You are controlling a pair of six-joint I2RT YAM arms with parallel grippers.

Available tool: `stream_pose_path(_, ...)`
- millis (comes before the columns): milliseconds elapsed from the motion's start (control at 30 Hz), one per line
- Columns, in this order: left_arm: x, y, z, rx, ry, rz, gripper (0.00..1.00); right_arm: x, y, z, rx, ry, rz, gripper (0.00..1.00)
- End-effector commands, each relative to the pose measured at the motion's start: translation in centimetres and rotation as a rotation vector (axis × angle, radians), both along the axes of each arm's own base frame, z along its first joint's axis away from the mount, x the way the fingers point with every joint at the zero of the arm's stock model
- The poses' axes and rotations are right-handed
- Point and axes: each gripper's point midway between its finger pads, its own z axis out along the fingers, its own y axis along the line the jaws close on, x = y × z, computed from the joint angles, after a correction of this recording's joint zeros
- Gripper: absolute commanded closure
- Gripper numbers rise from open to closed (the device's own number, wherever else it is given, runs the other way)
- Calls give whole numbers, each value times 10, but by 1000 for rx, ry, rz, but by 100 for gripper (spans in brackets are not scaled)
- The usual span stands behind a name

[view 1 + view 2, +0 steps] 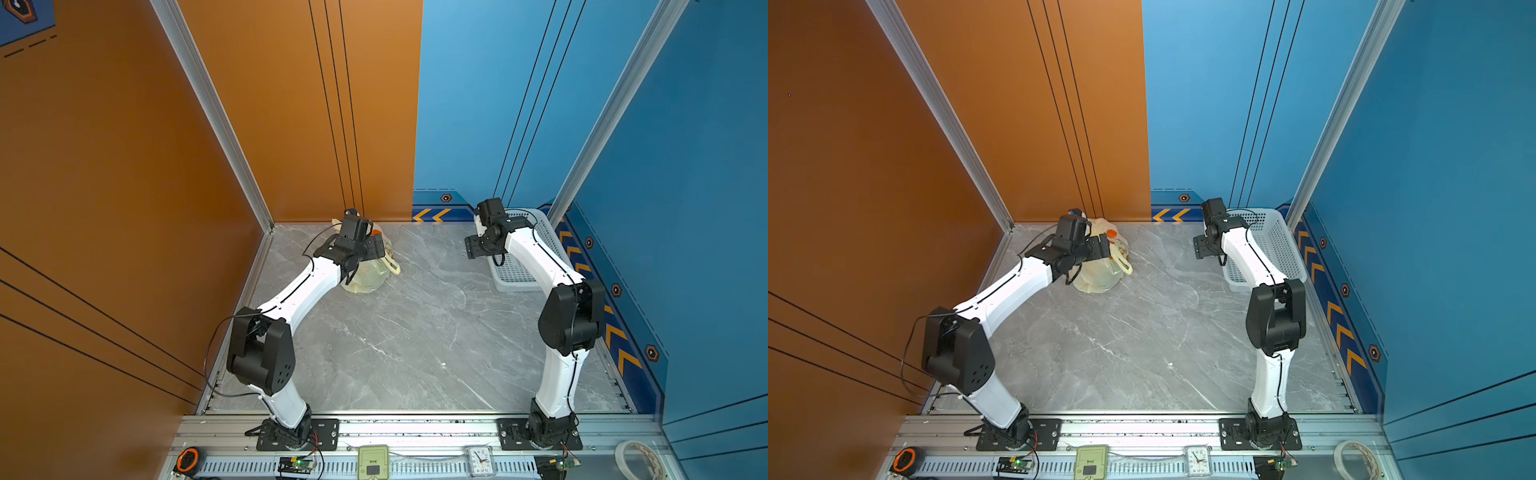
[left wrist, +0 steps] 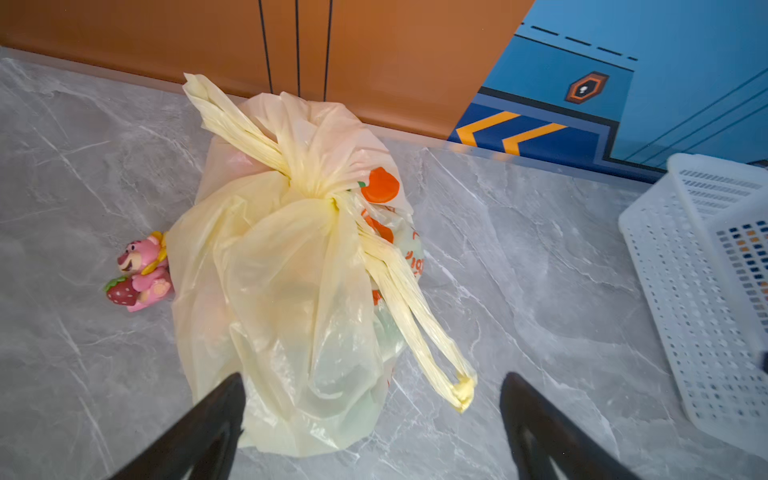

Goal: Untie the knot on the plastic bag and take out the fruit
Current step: 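Grasp the bag's knot with the left gripper while the right gripper withdraws from the basket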

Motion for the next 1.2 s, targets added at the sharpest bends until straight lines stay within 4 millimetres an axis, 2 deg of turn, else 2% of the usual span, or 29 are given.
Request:
stream_pose_path(0, 13, 22, -29, 93, 107, 55, 10, -20, 9, 15, 80, 12, -21, 17)
stream_pose_path(100, 32, 28, -39, 92, 145, 83, 20, -35, 21, 13, 91, 31, -3, 16)
stream_pose_path(200, 48, 29, -52, 82, 184, 85, 24, -46, 28, 13, 89, 37, 12, 16)
stream_pose_path(400, 65, 24, -86, 59, 288, 49, 29, -60, 19, 10, 73, 51, 6, 16)
stream_pose_path(467, 64, 19, -94, 48, 304, 29, 39, -62, 15, 11, 77, 52, 0, 16)
stream_pose_path(567, 61, 5, -102, 25, 327, -21, 61, -64, 9, 12, 84, 52, -9, 16)
stream_pose_path(667, 55, -16, -104, 5, 339, -104, 79, -64, 7, 12, 94, 54, -13, 17)
stream_pose_path(733, 47, -33, -102, 8, 342, -165, 90, -63, 6, 13, 102, 52, -13, 18)
stream_pose_path(833, 31, -59, -100, 28, 343, -260, 100, -63, 8, 15, 115, 52, -7, 18)
stream_pose_path(967, -2, -104, -96, 19, 353, -431, 100, -65, 11, 16, 130, 57, 4, 19)
stream_pose_path(1033, -26, -126, -94, 30, 352, -514, 100, -68, 13, 17, 143, 63, 9, 19)
stream_pose_path(1167, -76, -154, -90, 41, 369, -638, 100, -76, 18, 18, 159, 71, 20, 20)
